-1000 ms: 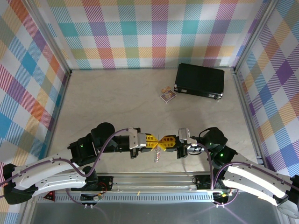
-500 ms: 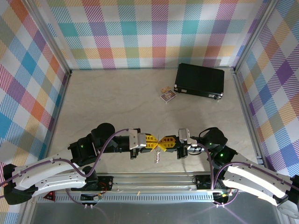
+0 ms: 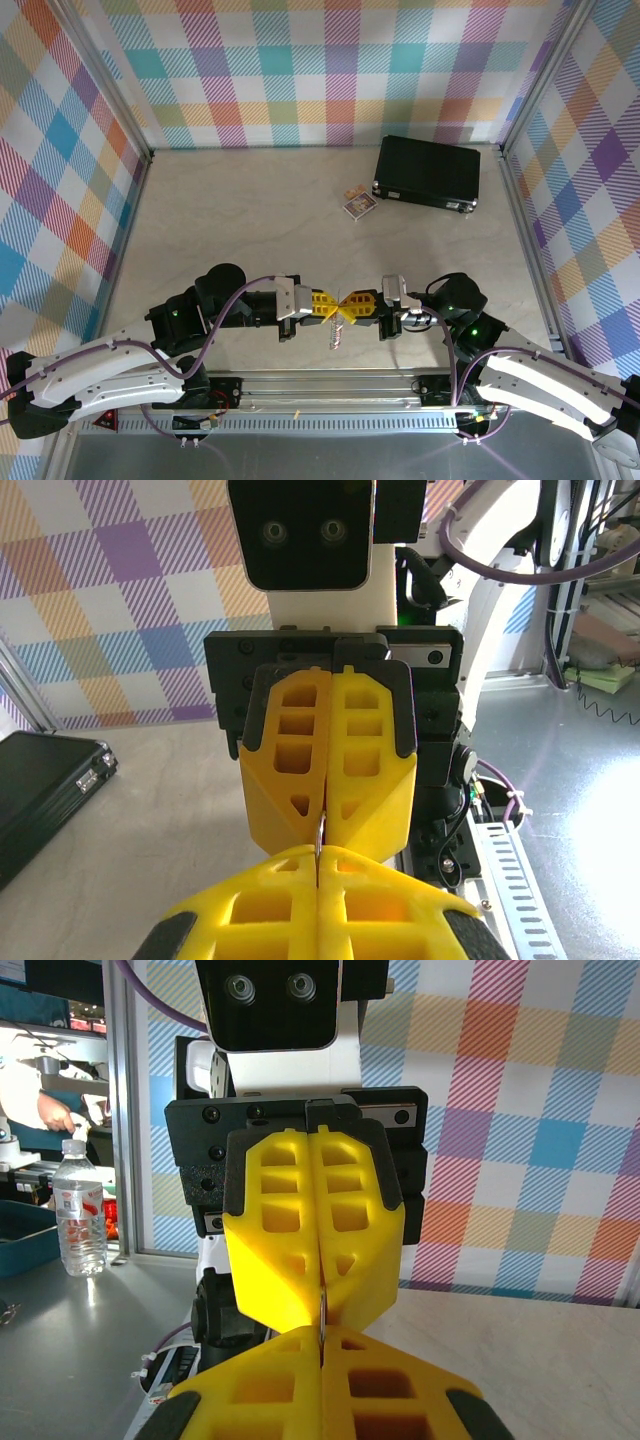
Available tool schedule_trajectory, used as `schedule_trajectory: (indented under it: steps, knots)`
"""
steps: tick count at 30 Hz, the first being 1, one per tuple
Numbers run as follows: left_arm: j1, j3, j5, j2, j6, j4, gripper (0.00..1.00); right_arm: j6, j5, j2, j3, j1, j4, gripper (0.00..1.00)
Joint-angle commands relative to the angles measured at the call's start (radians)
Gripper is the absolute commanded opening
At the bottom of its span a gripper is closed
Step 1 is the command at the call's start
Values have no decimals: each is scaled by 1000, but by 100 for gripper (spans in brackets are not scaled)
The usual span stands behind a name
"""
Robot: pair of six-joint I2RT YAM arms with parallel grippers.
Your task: Put the keys on the keyring
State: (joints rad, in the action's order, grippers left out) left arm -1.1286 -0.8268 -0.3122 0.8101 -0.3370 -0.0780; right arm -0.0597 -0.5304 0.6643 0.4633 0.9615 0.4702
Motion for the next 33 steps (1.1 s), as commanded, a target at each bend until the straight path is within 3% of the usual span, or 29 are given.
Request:
schedule_trajectory:
  steps: [1, 3, 6, 11, 15, 20, 27, 33]
  knots:
    - [16, 1, 52, -5, -1, -3, 0, 2, -7, -23, 5, 3, 15, 11]
    - [16, 2, 84, -5, 3, -6, 0, -3, 12, -30, 30, 3, -62, 31]
    - [19, 12, 124, -7, 11, -14, 0, -4, 54, -58, 70, 3, -200, 51]
    - [31, 45, 149, -24, 38, -10, 0, 28, 170, -108, 116, 3, -393, 66]
    - [39, 75, 164, -51, 66, -8, 0, 81, 315, -73, 186, 0, -598, 69]
    - [54, 115, 206, -90, 101, -25, 0, 188, 391, 45, 260, -46, -802, 69]
    - [106, 178, 238, -157, 185, -30, 0, 352, 208, 246, 245, -254, -847, 65]
    - [124, 229, 262, -173, 241, 8, 0, 367, 92, 476, 243, -270, -801, 58]
